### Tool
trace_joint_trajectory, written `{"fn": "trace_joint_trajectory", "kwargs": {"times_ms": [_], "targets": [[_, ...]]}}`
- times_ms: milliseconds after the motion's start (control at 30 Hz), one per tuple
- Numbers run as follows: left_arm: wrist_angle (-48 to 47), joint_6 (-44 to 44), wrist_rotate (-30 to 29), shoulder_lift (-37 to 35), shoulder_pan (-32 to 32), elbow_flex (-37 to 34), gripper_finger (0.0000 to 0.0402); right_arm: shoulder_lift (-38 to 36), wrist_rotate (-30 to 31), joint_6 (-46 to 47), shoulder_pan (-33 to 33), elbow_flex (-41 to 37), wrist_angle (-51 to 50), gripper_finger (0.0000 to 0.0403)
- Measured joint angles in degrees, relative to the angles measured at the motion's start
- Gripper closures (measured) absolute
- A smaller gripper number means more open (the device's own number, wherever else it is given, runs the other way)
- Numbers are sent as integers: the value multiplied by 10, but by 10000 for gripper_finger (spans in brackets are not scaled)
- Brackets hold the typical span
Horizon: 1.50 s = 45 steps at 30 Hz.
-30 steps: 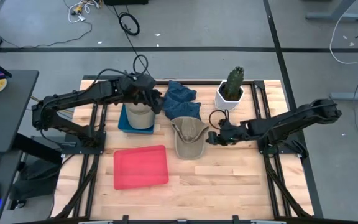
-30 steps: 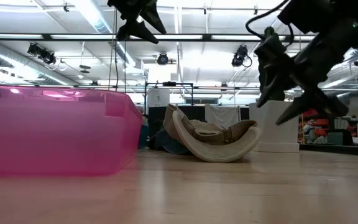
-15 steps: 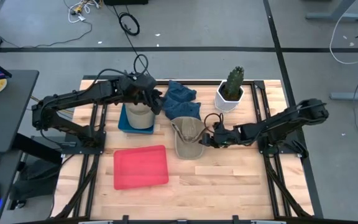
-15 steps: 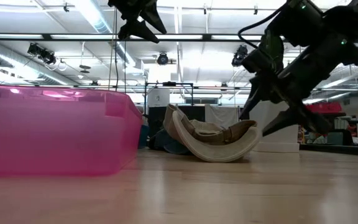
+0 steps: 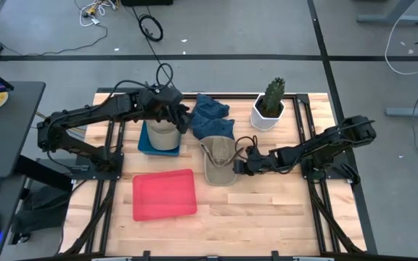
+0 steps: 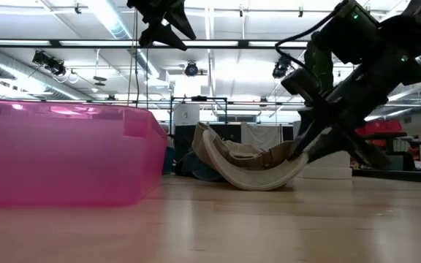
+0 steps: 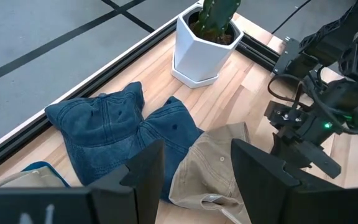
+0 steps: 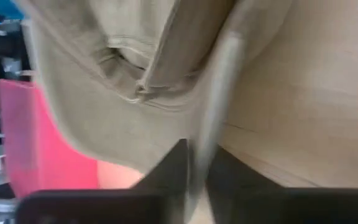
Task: Pick & Place hat
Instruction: Put the brown cap into the blue bin
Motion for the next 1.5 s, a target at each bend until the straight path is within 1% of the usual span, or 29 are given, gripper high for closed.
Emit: {"fn": "trace_joint_trajectory", "kwargs": {"times_ms": [33, 67, 233, 433, 567, 700, 833, 867, 933, 967, 1067, 1167, 1233, 1367, 1433, 1500], "targets": [[0, 0, 0, 0, 0, 0, 213, 0, 1, -6, 0, 0, 7, 375], [1, 0, -2, 0, 0, 0, 213, 0, 1, -16, 0, 0, 17, 387], [5, 1, -23, 0, 0, 0, 214, -29, 1, -38, 0, 3, 26, 391], [5, 7, -25, 0, 0, 0, 214, -125, 2, -75, 0, 4, -3, 397], [7, 31, -29, 0, 0, 0, 214, -201, -5, -126, 0, 4, -10, 397], [23, 115, -28, -6, -3, -1, 214, -273, -46, -185, 0, 4, -6, 397], [70, 251, -27, -27, -17, -1, 214, -334, -93, -223, 0, 4, 4, 397], [96, 289, -24, -31, -23, -1, 214, -346, -108, -231, 0, 4, 12, 397], [126, 361, 4, -40, -31, 0, 214, -364, -138, -248, 0, 4, 39, 397], [145, 397, 31, -43, -34, -1, 214, -370, -152, -256, 0, 4, 60, 397], [206, 491, 141, -48, -42, 0, 213, -379, -194, -266, 0, 4, 123, 397], [264, 542, 225, -48, -52, 0, 213, -376, -242, -258, 0, 5, 173, 397], [294, 558, 245, -47, -60, 0, 213, -373, -275, -240, 0, 5, 197, 397], [335, 573, 249, -43, -76, 0, 213, -369, -331, -197, 0, 5, 233, 397], [359, 569, 249, -38, -83, 0, 213, -365, -341, -181, 0, 5, 252, 397], [364, 553, 258, -35, -87, 0, 213, -363, -350, -163, -1, 5, 255, 397]]}}
